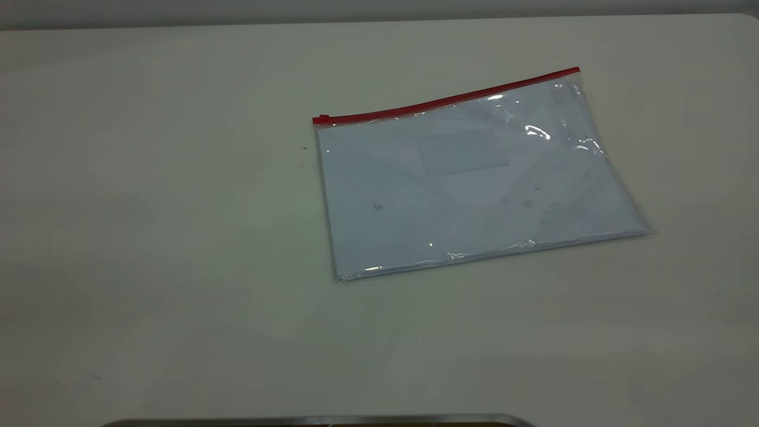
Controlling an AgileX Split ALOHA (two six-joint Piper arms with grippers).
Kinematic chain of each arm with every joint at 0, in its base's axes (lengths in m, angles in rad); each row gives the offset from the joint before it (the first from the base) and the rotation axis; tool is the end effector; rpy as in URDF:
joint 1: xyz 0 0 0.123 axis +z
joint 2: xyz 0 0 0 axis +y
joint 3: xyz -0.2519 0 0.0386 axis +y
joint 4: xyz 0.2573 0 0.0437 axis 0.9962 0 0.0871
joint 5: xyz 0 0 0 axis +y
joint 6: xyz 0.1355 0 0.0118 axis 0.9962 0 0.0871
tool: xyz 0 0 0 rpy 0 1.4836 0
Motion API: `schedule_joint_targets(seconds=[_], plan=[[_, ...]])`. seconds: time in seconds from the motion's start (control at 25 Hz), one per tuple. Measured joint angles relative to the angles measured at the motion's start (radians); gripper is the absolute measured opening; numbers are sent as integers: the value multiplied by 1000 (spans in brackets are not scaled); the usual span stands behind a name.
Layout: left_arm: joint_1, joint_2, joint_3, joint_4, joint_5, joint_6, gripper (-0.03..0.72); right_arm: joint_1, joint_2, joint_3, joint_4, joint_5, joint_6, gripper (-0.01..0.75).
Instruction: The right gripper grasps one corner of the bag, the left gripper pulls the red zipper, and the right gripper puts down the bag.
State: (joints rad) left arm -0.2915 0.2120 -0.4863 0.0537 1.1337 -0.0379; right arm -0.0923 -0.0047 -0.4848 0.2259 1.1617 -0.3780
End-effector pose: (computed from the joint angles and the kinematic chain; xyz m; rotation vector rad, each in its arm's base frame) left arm 0.0929 -0.0210 0.2307 0.2989 2.3241 -0.0948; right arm 0.0684 0.0217 0.2475 -0.3263 2.1074 -0.0008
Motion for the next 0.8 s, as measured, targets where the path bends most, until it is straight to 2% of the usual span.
schedule_joint_targets(seconds=[0.28,0.36,0.6,0.8], plan=[[5,-7,0,-1,0,0,515,0,0,0,0,0,0,412],[45,-14,0,-5,0,1,515,0,0,0,0,0,0,412],[255,-84,1,-12,-1,1,515,0,0,0,0,0,0,412],[288,-165,1,-15,0,1,515,0,0,0,0,0,0,412]])
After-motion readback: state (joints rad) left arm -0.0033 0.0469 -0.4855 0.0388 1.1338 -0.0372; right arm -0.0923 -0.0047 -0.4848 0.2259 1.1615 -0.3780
